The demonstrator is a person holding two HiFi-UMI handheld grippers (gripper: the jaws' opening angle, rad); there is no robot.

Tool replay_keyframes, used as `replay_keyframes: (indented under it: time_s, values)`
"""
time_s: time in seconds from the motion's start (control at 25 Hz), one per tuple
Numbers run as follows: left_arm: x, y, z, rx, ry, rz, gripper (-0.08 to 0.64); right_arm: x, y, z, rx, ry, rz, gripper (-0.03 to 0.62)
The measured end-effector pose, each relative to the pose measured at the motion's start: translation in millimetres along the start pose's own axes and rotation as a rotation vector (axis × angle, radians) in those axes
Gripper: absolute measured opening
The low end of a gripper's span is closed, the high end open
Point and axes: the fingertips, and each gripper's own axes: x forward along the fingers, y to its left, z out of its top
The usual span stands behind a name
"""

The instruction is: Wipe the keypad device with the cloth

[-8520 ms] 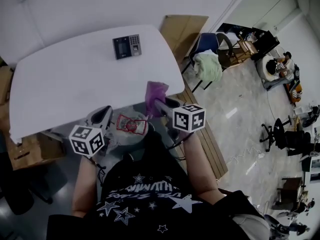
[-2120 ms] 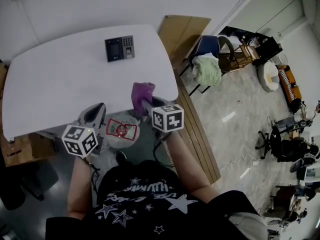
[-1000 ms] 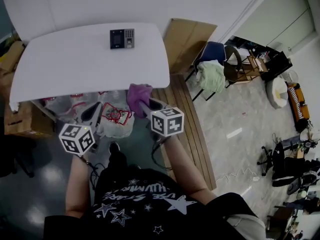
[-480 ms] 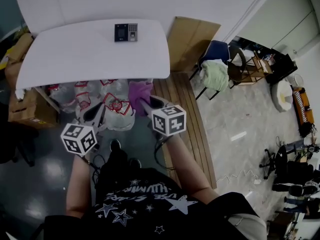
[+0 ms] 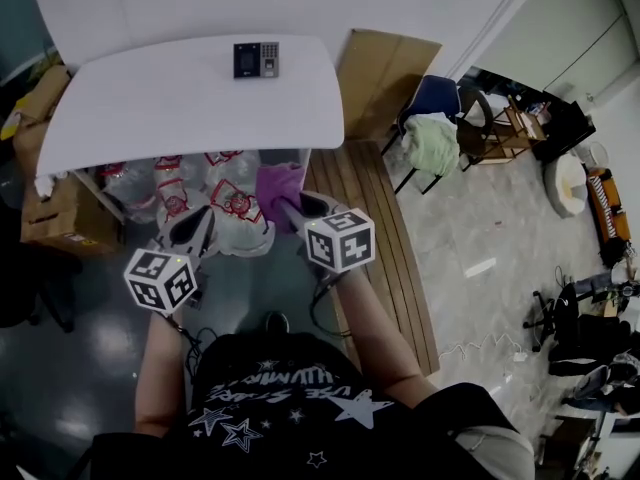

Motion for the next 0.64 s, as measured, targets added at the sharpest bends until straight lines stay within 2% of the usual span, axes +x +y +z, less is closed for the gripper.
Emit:
replay_keyframes:
  time_s: [0.2,0.44,0.64]
  values:
    - [-28.3,14.8,-3.3,-0.006,0.001,-0.021,0.009,6.6,20.7,-2.1,0.016,0.001,-0.045,0.097]
    - [-69.6,41.0,-6.4,-0.019,0.007,-0.041,0.009,13.8,70.7,-8.2,0.019,-0.003,-0.066,0.097]
    - [-100.0,46.0,-8.9,-0.007,0.009,-0.068,0.009,12.1,109.2,-17.1,0.014,-0.01,-0.075,0.097]
